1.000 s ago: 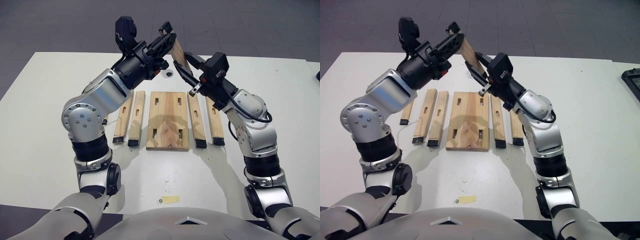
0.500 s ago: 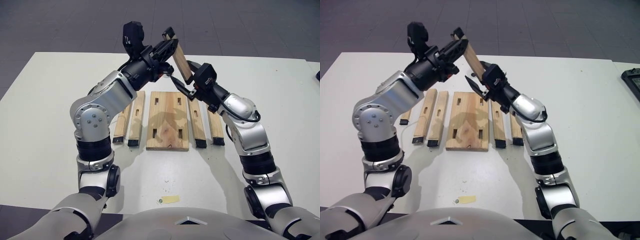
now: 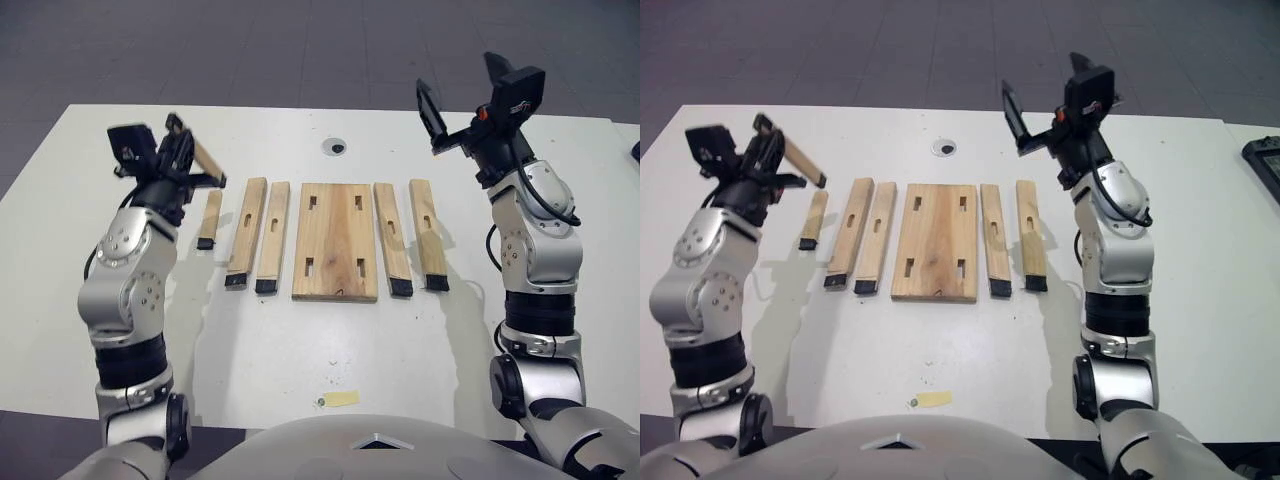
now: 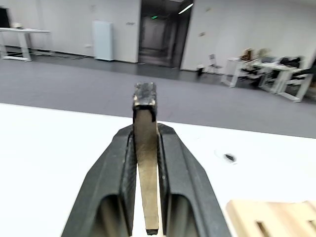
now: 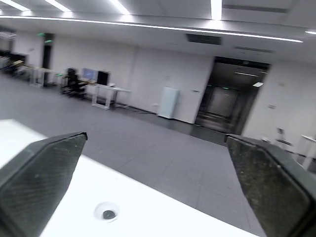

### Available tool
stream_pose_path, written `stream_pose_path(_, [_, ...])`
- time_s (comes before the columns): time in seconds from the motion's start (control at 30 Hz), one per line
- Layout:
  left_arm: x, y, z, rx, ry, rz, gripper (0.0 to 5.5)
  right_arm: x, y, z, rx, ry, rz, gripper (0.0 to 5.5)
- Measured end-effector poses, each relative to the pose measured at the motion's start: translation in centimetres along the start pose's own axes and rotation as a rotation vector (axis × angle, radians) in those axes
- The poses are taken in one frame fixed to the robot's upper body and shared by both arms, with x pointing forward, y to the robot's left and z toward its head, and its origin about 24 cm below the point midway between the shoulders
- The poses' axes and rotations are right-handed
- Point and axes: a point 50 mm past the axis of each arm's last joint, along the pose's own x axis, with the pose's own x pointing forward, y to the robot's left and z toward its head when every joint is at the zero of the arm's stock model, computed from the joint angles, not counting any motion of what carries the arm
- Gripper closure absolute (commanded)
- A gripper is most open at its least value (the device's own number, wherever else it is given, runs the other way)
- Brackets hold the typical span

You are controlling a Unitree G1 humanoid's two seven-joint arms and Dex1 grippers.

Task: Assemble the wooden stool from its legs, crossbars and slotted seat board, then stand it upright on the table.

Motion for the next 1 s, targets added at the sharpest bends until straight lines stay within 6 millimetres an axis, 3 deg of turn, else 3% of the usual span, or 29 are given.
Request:
stream_pose_path(0.23, [-0.9,-2.1,-1.3,-0.088,-0.025,0.026,5.08,-0.2,-1.7,-0.1,0.046,0.012,-0.179,0.1])
stream_pose_path(0.43, [-1.4,-3.9,-2.6,-0.088,-0.015,-0.011,5.08,0.1,-1.6,-0.2,0.062,0.024,-0.198,0.1])
stream_pose_path(0.77, [-0.8,-3.4,-4.1,-0.027,-0.001,-0.007,5.08,0.5,-1.1,-0.5,0.07,0.038,-0.176,0.1])
stream_pose_path(1.0, [-0.8,-4.0,-5.2,-0.021,0.023,-0.03,5.08,0.6,-1.0,-0.6,0.071,0.044,-0.171,0.1])
